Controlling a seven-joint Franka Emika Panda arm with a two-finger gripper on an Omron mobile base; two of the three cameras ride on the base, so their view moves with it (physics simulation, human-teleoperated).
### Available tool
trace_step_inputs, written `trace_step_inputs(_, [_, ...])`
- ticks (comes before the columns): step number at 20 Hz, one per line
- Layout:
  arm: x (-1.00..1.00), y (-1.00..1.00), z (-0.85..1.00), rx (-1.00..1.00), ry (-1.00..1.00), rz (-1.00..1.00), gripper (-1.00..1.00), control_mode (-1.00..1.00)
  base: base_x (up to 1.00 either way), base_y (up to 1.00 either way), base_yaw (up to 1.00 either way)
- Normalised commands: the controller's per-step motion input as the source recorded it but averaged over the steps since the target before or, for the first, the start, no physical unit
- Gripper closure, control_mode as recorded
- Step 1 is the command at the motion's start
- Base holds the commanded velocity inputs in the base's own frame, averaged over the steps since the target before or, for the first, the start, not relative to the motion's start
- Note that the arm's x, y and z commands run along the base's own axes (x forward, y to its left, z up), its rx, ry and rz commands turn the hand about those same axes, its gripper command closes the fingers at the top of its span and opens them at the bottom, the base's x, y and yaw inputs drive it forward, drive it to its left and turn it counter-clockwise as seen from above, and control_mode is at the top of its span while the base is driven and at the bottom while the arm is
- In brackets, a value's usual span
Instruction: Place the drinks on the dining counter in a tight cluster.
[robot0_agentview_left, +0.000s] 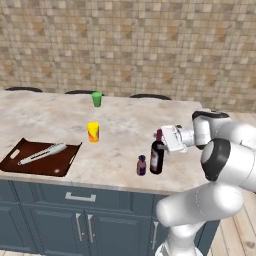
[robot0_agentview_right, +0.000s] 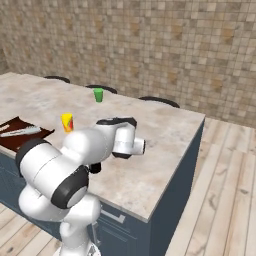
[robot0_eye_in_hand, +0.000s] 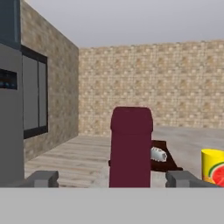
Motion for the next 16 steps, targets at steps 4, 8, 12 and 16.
trace_step_inputs(4, [-0.1,-0.14,0.04,0.0,0.0,0.0,-1.0,-1.0,0.0,0.0,0.0])
trace_step_inputs(8, [-0.28,-0.24,0.02,0.0,0.0,-0.02,-1.0,-1.0,0.0,0.0,0.0])
trace_step_inputs(12, [-0.31,-0.31,0.0,0.01,0.0,-0.09,-1.0,-1.0,0.0,0.0,0.0])
trace_step_inputs(16, [-0.5,-0.16,0.03,0.0,0.0,-0.2,-1.0,-1.0,0.0,0.0,0.0])
